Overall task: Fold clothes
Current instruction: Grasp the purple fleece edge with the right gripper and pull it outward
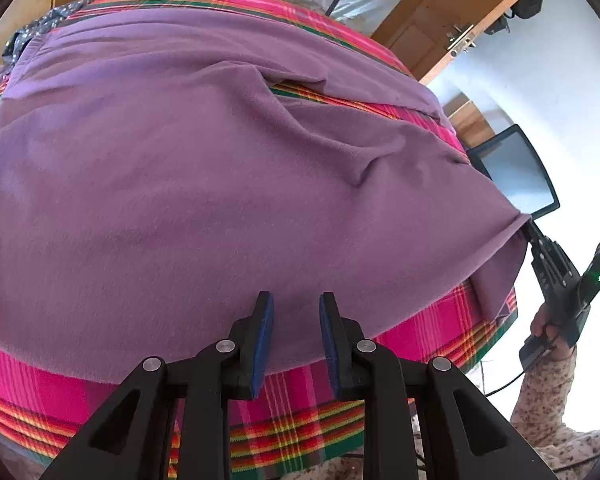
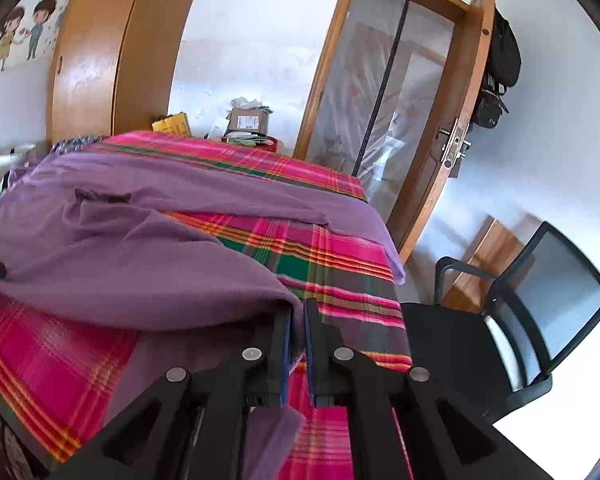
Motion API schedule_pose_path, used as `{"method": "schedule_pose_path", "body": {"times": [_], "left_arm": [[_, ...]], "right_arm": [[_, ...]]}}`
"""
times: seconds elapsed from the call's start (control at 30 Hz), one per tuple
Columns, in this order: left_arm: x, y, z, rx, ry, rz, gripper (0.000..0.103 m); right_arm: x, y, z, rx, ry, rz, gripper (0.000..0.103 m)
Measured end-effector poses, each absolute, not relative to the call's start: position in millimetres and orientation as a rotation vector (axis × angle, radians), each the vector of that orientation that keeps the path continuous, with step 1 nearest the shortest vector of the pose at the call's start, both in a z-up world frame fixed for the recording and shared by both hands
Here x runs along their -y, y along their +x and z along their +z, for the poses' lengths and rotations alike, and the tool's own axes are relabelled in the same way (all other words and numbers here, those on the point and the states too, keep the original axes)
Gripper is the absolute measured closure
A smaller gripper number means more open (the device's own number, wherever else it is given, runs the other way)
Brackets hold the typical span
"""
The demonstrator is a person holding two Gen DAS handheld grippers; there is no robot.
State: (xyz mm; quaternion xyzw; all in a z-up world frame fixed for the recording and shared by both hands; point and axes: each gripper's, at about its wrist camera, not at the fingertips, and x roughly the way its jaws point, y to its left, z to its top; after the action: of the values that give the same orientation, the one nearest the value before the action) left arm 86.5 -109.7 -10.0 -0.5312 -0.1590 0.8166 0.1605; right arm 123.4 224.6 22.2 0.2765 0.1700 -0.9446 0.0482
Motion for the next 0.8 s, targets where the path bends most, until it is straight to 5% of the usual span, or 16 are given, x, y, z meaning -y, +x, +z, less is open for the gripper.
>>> {"method": "schedule_pose_path", "body": {"times": [0.33,0.8], "left_arm": [[149.5,102.5,-4.2,0.546,-1.500,2.441,0.079],[284.3,145.4,-1.5,1.128,-1.472,2.778,0.079]], "right_arm": [[-227.9,132.4,-10.8,-0.740,1.038,-2.813,0.096],[-220.8,142.7,-12.0,-0.781,1.044,-2.843,0.099]]}}
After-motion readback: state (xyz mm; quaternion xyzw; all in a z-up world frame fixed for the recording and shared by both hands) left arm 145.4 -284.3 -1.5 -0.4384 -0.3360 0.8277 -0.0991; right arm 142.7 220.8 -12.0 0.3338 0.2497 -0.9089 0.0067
